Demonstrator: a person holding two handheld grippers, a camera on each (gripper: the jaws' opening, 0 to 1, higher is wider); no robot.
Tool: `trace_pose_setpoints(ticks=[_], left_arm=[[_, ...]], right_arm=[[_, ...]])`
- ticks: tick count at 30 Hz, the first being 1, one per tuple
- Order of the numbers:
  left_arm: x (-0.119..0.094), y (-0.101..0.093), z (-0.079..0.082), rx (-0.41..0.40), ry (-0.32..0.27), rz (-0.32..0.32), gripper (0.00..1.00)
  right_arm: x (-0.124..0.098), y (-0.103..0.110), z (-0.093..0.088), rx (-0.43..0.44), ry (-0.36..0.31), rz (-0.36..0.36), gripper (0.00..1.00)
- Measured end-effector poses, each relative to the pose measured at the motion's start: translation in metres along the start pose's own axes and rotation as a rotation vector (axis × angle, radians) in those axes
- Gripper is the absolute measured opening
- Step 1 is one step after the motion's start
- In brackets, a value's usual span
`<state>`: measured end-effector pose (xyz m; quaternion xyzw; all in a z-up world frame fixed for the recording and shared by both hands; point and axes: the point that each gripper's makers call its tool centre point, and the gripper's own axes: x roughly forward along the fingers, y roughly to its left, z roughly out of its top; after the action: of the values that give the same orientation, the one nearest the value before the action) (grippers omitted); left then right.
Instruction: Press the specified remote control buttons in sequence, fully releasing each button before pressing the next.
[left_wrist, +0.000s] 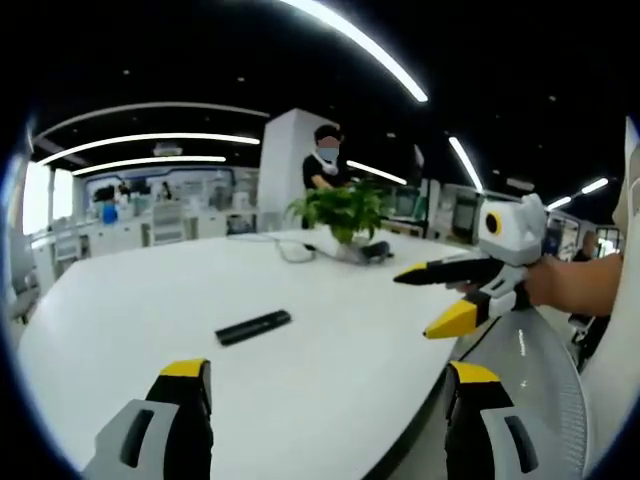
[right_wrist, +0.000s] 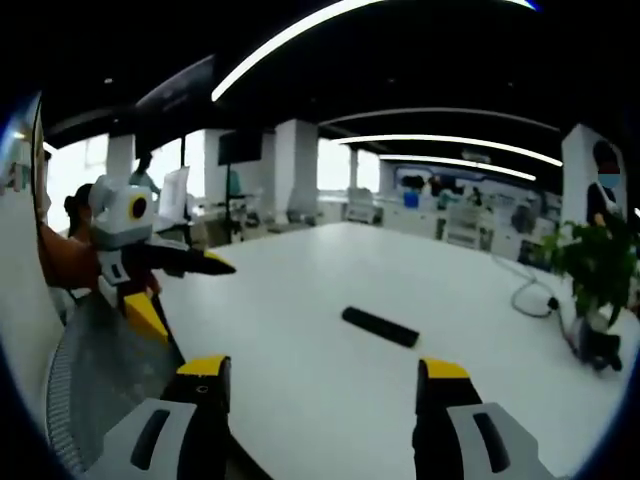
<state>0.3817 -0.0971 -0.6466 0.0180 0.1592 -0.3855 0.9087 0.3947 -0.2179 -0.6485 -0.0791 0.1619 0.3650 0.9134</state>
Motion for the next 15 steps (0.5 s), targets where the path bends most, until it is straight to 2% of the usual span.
trace_pose_setpoints(ticks=[15], left_arm=[[0.0002, -0.0015, 0.0003, 0.000, 0.001, 0.001, 1.00]], right_arm=[[0.0005, 0.0001, 0.0005, 0.000, -0.002, 0.000, 0.74]])
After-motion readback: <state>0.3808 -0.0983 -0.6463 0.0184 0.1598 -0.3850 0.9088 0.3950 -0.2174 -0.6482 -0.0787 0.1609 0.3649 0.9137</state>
